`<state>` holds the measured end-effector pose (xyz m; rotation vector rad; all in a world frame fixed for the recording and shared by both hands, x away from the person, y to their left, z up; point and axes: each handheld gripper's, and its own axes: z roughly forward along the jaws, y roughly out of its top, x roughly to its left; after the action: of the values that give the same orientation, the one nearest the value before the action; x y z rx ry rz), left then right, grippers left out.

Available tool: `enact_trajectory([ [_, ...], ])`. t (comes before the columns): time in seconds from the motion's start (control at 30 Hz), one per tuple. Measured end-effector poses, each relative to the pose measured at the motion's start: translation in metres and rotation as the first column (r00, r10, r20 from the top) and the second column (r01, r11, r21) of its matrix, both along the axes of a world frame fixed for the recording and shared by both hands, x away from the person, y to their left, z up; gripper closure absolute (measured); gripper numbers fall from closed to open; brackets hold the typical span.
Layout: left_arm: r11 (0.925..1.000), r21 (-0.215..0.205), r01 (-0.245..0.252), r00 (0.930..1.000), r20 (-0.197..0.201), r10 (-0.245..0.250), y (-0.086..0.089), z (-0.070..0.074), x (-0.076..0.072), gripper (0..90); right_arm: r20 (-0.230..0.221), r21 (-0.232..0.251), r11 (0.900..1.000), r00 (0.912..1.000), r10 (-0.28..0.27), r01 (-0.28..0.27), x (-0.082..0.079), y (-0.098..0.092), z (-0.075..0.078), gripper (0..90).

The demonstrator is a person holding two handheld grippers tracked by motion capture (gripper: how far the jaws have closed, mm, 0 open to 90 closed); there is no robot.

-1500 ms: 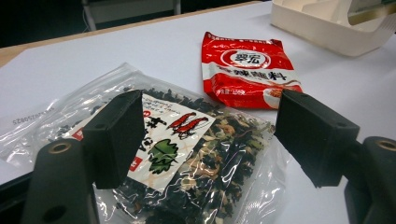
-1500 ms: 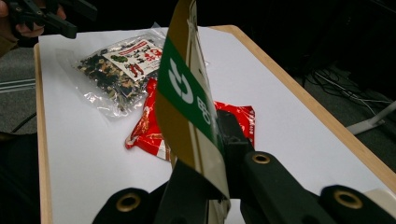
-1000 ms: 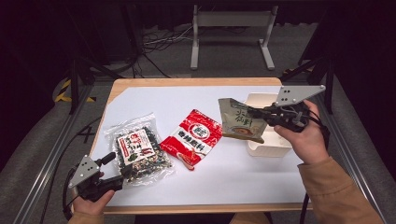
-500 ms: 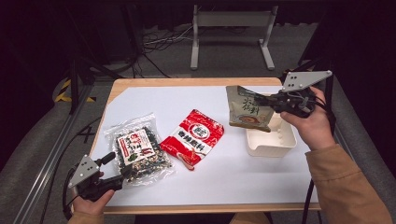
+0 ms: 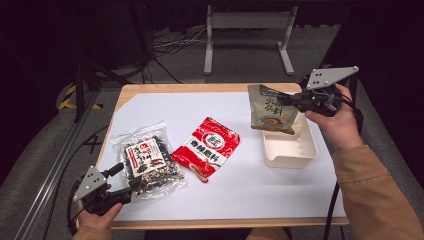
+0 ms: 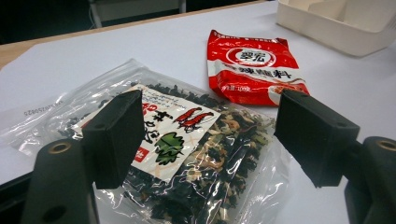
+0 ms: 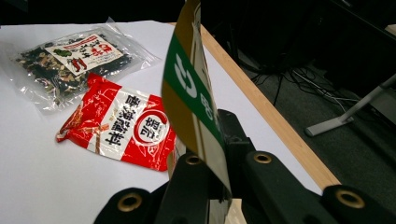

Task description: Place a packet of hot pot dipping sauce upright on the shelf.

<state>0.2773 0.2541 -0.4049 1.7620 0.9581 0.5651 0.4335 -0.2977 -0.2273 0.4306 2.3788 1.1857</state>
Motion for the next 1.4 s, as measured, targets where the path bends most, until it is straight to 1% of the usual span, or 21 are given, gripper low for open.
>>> enact_trajectory([
  [0.13,1.0,0.004,-0.002,1.0,0.0,0.002,0.001,-0.001,-0.002,24.5,0.009,-0.01,1.0,0.9999,0.003,-0.003,0.008,-0.005,0.002,89.5],
  [0.4,0.9998,0.003,-0.019,0.9998,-0.002,0.019,0.005,-0.001,-0.006,24.5,0.02,-0.002,1.0,0.9997,0.015,-0.015,0.025,-0.017,0.004,89.5],
  [0.63,0.9996,0.002,-0.027,0.9996,-0.004,0.027,0.006,-0.001,-0.009,24.5,0.023,-0.007,1.0,0.9996,0.015,-0.015,0.035,-0.025,0.003,89.5],
  [0.73,0.9995,0.008,-0.031,0.9995,-0.003,0.031,0.007,-0.002,-0.01,24.5,0.029,-0.003,1.0,0.9995,0.014,-0.014,0.039,-0.029,0.002,89.5],
  [0.83,0.9993,0.003,-0.038,0.9993,-0.003,0.038,0.009,-0.002,-0.012,24.5,0.033,-0.001,1.0,0.9994,0.012,-0.012,0.044,-0.032,0.002,89.5],
  [1.03,0.9991,0.006,-0.043,0.9991,-0.004,0.043,0.01,-0.002,-0.014,24.5,0.044,-0.005,1.0,0.999,0.003,-0.003,0.055,-0.037,-0.003,89.5],
  [1.1,0.9989,0.006,-0.046,0.9989,-0.005,0.046,0.01,-0.002,-0.014,24.5,0.05,-0.011,1.0,0.9987,-0.012,0.013,0.06,-0.039,-0.006,89.5],
  [1.23,0.9988,0.006,-0.048,0.9988,-0.006,0.048,0.011,-0.002,-0.014,24.5,0.06,-0.027,0.999,0.998,-0.02,0.022,0.068,-0.042,-0.01,89.5],
  [1.4,0.9989,0.007,-0.046,0.9989,-0.008,0.046,0.011,-0.003,-0.014,24.5,0.075,-0.023,0.999,0.9968,-0.028,0.029,0.077,-0.045,-0.016,89.5],
])
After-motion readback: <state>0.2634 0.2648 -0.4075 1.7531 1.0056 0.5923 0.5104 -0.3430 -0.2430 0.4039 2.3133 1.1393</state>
